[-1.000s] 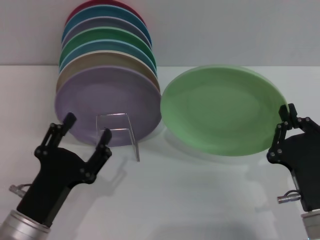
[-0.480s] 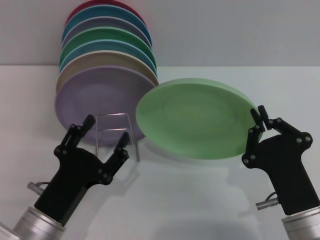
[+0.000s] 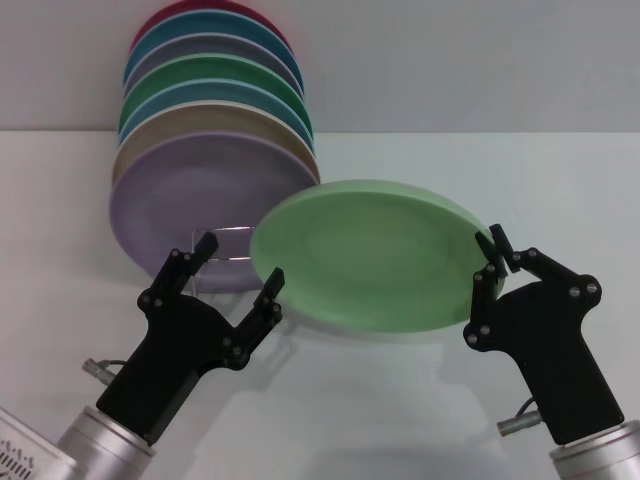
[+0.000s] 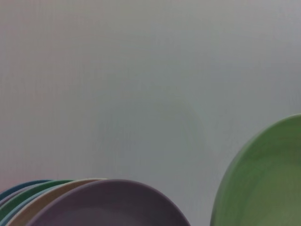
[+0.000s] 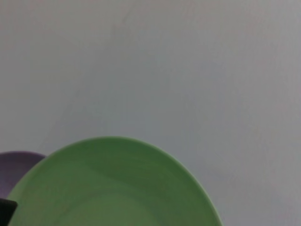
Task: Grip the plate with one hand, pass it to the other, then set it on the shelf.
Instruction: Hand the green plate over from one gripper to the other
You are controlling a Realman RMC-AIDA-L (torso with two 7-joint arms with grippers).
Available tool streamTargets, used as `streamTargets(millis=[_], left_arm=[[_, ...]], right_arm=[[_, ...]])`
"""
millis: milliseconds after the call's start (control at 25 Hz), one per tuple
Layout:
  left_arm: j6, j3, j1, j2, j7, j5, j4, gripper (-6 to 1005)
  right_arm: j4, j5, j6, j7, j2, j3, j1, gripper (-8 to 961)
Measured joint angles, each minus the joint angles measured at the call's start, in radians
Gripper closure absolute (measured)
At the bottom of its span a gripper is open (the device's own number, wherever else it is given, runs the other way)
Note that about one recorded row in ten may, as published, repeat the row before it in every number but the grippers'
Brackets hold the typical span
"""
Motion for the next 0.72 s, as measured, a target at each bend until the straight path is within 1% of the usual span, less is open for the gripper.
streamTargets(millis=[720], left_arm=[[-0.012,-0.011,-0.009,0.001,-0.007,-0.003,0.005,322]], right_arm=[[0.001,0.002,0.010,0.009,0.002,-0.025,0.002,934]])
